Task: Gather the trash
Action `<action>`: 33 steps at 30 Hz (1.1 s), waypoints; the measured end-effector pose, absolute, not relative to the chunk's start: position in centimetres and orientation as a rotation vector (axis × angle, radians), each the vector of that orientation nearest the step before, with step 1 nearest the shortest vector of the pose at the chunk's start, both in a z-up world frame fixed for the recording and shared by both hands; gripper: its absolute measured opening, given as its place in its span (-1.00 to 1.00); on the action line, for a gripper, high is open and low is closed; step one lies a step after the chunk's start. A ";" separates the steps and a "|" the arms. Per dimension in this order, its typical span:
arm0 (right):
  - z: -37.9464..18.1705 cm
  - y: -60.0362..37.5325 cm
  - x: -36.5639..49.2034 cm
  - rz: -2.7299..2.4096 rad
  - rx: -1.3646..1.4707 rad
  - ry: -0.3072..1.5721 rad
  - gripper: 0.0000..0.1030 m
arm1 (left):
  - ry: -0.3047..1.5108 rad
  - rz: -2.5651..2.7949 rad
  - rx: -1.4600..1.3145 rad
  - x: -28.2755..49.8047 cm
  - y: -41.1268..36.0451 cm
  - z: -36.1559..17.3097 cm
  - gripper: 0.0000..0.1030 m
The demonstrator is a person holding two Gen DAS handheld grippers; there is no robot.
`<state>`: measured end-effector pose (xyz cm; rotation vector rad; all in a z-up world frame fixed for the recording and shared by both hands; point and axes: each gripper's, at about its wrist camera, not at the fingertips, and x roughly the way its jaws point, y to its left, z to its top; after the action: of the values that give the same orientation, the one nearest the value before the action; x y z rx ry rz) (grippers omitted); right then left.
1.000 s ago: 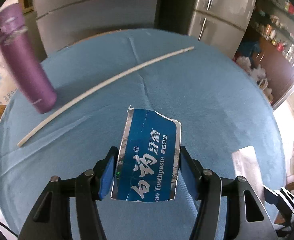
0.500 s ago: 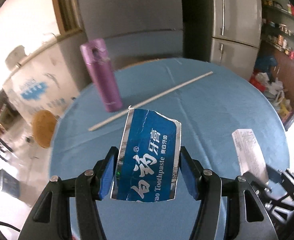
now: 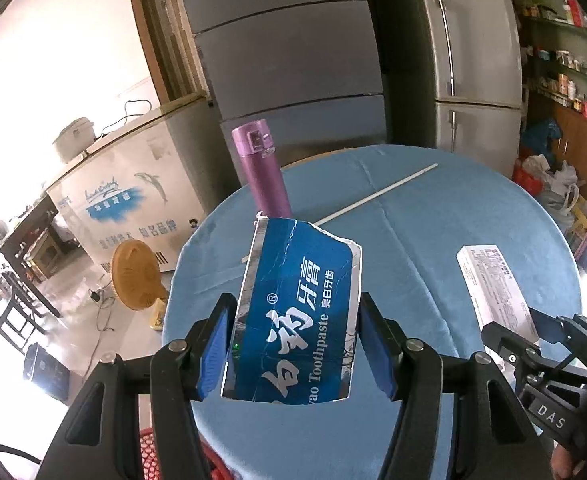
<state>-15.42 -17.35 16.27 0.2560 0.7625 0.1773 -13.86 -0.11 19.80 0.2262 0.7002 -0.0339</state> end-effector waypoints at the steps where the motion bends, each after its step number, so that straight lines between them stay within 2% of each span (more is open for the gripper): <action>1: 16.3 -17.2 -15.7 0.182 0.256 0.764 -0.06 | 0.701 -0.029 0.223 -14.3 0.1 19.8 0.21; 14: 16.7 -15.3 -17.5 0.206 0.217 0.753 -0.05 | 0.698 0.003 0.203 -16.9 2.2 19.6 0.21; 26: 14.2 -18.1 -15.8 0.146 0.294 0.850 -0.04 | 0.726 -0.007 0.174 -16.2 3.4 18.7 0.21; 28: 13.8 -18.9 -15.6 0.134 0.318 0.871 0.06 | 0.734 -0.008 0.168 -16.1 3.7 18.4 0.21; 33: 10.9 -21.5 -14.0 0.165 0.544 1.003 0.15 | 0.779 -0.030 0.132 -15.3 4.3 16.9 0.21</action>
<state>-13.97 -21.50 10.92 0.5442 1.0035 0.1654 -15.33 4.32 16.95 0.1319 0.7791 -0.0302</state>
